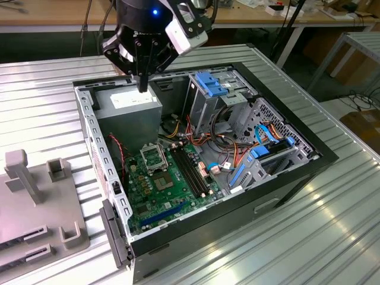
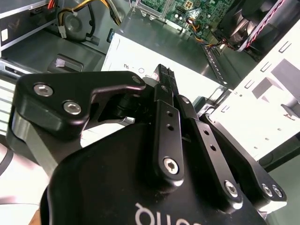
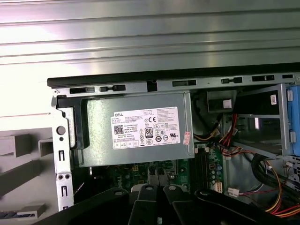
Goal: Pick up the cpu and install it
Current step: 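Reach for the cpu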
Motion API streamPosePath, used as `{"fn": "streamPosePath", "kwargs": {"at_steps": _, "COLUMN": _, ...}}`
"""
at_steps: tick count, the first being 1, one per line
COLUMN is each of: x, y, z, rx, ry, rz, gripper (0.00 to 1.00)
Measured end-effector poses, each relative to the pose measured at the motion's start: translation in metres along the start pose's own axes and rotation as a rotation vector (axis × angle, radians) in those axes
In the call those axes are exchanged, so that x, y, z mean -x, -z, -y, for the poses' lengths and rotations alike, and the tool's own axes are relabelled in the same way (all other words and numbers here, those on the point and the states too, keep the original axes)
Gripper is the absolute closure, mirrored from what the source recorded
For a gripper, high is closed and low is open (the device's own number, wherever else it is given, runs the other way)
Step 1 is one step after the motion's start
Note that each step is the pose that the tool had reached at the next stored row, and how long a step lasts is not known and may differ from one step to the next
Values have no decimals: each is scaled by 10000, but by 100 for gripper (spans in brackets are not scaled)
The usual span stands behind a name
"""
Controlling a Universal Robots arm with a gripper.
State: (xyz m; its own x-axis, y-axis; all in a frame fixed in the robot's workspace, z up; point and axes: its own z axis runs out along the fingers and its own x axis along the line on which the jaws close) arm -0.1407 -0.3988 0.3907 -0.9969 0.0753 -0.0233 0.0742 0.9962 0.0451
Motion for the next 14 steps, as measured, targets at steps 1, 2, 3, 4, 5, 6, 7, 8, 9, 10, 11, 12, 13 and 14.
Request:
{"fn": "streamPosePath", "kwargs": {"at_steps": 1, "x": -4, "y": -1, "z": 0, "rx": 1, "ry": 0, "rz": 0, "gripper": 89}}
{"fn": "streamPosePath", "kwargs": {"at_steps": 2, "x": -12, "y": -3, "z": 1, "rx": 1, "ry": 0, "rz": 0, "gripper": 89}}
{"fn": "streamPosePath", "kwargs": {"at_steps": 3, "x": -17, "y": -3, "z": 2, "rx": 0, "ry": 0, "rz": 0, "gripper": 89}}
{"fn": "streamPosePath", "kwargs": {"at_steps": 4, "x": -21, "y": -5, "z": 2, "rx": 0, "ry": 0, "rz": 0, "gripper": 89}}
{"fn": "streamPosePath", "kwargs": {"at_steps": 5, "x": -26, "y": -6, "z": 2, "rx": 1, "ry": -1, "rz": 0, "gripper": 89}}
{"fn": "streamPosePath", "kwargs": {"at_steps": 6, "x": -30, "y": -7, "z": 3, "rx": 0, "ry": 0, "rz": -1, "gripper": 89}}
{"fn": "streamPosePath", "kwargs": {"at_steps": 7, "x": -35, "y": -8, "z": 3, "rx": 0, "ry": 0, "rz": -1, "gripper": 89}}
{"fn": "streamPosePath", "kwargs": {"at_steps": 8, "x": -38, "y": -9, "z": 4, "rx": -1, "ry": 0, "rz": -1, "gripper": 89}}
{"fn": "streamPosePath", "kwargs": {"at_steps": 9, "x": -42, "y": -10, "z": 4, "rx": -1, "ry": 0, "rz": -1, "gripper": 89}}
{"fn": "streamPosePath", "kwargs": {"at_steps": 10, "x": -46, "y": -11, "z": 4, "rx": -1, "ry": 0, "rz": -1, "gripper": 89}}
{"fn": "streamPosePath", "kwargs": {"at_steps": 11, "x": -49, "y": -13, "z": 5, "rx": 0, "ry": 0, "rz": -1, "gripper": 89}}
{"fn": "streamPosePath", "kwargs": {"at_steps": 12, "x": -52, "y": -14, "z": 5, "rx": 0, "ry": 0, "rz": -1, "gripper": 89}}
{"fn": "streamPosePath", "kwargs": {"at_steps": 13, "x": -56, "y": -15, "z": 5, "rx": 0, "ry": 0, "rz": -1, "gripper": 89}}
{"fn": "streamPosePath", "kwargs": {"at_steps": 14, "x": -58, "y": -16, "z": 5, "rx": -1, "ry": 0, "rz": -1, "gripper": 89}}
